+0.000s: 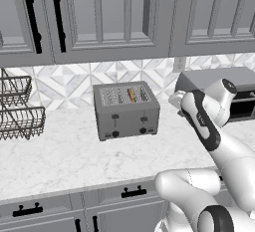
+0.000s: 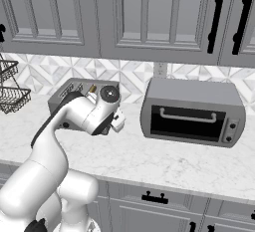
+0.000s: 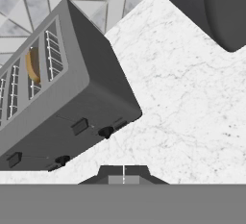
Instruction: Start the toaster. Once the lever pops up, take the bread to the plate on the dining counter.
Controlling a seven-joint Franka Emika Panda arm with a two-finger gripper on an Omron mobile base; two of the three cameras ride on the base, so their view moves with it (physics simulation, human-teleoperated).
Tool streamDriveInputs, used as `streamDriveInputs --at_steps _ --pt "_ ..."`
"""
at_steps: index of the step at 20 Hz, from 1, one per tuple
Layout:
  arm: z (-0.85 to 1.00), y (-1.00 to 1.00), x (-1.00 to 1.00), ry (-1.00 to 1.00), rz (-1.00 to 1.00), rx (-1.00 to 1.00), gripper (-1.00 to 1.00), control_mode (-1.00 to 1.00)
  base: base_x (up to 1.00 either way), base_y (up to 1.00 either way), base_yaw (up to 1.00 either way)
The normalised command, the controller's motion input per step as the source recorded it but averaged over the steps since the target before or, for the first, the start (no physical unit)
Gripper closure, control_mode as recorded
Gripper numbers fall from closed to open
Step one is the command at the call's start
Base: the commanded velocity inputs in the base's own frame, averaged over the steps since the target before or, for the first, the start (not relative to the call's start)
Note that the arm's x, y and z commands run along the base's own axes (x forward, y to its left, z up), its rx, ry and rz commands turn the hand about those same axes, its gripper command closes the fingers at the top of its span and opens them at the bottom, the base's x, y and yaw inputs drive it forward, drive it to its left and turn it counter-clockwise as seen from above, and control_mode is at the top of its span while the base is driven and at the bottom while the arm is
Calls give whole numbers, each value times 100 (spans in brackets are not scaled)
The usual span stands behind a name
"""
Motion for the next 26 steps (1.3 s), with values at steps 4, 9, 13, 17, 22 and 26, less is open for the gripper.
streamDriveInputs --at_steps 4,9,13,17,22,26 --pt "0 0 0 0 0 0 100 -100 0 0 0" --pt "0 0 0 0 0 0 100 -100 0 0 0" --pt "0 0 0 0 0 0 100 -100 0 0 0" --pt "0 0 0 0 0 0 100 -100 0 0 0" --pt "0 0 0 0 0 0 100 -100 0 0 0" --pt "0 0 0 0 0 0 100 -100 0 0 0"
